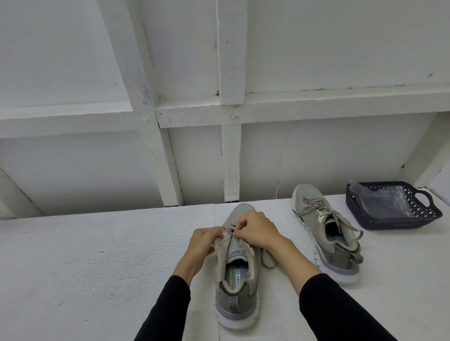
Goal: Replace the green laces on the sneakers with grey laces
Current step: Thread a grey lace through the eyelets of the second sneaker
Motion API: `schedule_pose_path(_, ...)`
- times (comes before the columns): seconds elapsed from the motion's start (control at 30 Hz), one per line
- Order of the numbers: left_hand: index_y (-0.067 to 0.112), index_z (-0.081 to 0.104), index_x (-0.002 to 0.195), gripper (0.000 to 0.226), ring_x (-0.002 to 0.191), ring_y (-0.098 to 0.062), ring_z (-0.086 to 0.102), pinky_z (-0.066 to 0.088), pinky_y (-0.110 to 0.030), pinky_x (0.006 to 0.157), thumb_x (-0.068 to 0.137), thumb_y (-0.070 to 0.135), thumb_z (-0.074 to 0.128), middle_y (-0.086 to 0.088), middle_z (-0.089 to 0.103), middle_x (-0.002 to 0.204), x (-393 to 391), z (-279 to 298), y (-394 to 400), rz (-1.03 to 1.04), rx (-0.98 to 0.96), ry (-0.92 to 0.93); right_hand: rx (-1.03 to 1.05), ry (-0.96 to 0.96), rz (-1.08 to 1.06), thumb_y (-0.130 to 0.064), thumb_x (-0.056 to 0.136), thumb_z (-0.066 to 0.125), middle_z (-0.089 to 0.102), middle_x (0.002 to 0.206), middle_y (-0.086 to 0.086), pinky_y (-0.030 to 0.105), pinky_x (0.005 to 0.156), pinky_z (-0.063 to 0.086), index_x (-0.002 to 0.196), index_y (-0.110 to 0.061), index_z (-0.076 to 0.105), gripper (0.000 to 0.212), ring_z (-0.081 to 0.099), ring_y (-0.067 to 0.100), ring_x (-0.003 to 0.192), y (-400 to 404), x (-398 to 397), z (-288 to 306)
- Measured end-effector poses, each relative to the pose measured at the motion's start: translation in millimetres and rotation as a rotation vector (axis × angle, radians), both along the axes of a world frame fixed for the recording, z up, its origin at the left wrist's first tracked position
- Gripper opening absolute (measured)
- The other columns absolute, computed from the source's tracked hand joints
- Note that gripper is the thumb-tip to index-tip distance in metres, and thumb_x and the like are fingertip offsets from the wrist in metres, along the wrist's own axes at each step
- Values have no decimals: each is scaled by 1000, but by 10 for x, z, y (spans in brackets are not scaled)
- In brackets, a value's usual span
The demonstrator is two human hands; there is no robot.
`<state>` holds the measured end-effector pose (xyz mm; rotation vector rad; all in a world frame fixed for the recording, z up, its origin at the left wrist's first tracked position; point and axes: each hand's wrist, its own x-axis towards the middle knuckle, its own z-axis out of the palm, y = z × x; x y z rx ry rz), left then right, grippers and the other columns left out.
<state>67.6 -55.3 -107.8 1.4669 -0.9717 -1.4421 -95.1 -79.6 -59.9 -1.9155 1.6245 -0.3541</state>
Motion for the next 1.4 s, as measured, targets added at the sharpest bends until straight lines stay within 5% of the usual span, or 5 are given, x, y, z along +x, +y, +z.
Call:
schedule_pose_path(0.47,5,67,98,18,87,-14,62,47,-18,62,97,21,58,-2,68,91,-150,52,-70,79,-113,-212,-147,-195,-266,-39,86,60,50,97,-5,31,73,43,94,-22,53,20,50,15,95,212,-13,-85)
schedule_pose_path(0.67,7,43,96,17,60,-13,51,51,-20,50,105,12,30,-4,53,77,-248,202,-128,516,-121,296,-47,-21,-303,-39,87,53,48,117,6,33,76,38,120,-12,41,44,52,27,104,476,31,-142)
schedule_pose_path(0.97,25,67,92,35,98,-18,43,39,-33,74,99,49,42,9,61,93,30,156,-121,-145,-435,-1179,-230,-156,-502,-15,91,50,62,95,12,32,65,37,96,-6,52,11,56,29,82,543,-15,-97)
schedule_pose_path(1.27,9,51,82,35,67,-12,55,50,-27,73,106,29,35,1,55,70,5,409,-148,371,-189,382,-299,-69,-470,-14,93,49,62,96,10,30,65,36,100,-5,54,13,59,28,85,390,-131,-119)
schedule_pose_path(1.4,15,41,85,34,59,-14,37,35,-25,56,104,42,34,2,42,68,81,405,-126,243,-293,-274,-336,-105,-472,-16,94,48,60,93,9,31,64,36,98,-7,52,10,58,27,83,419,-102,-171)
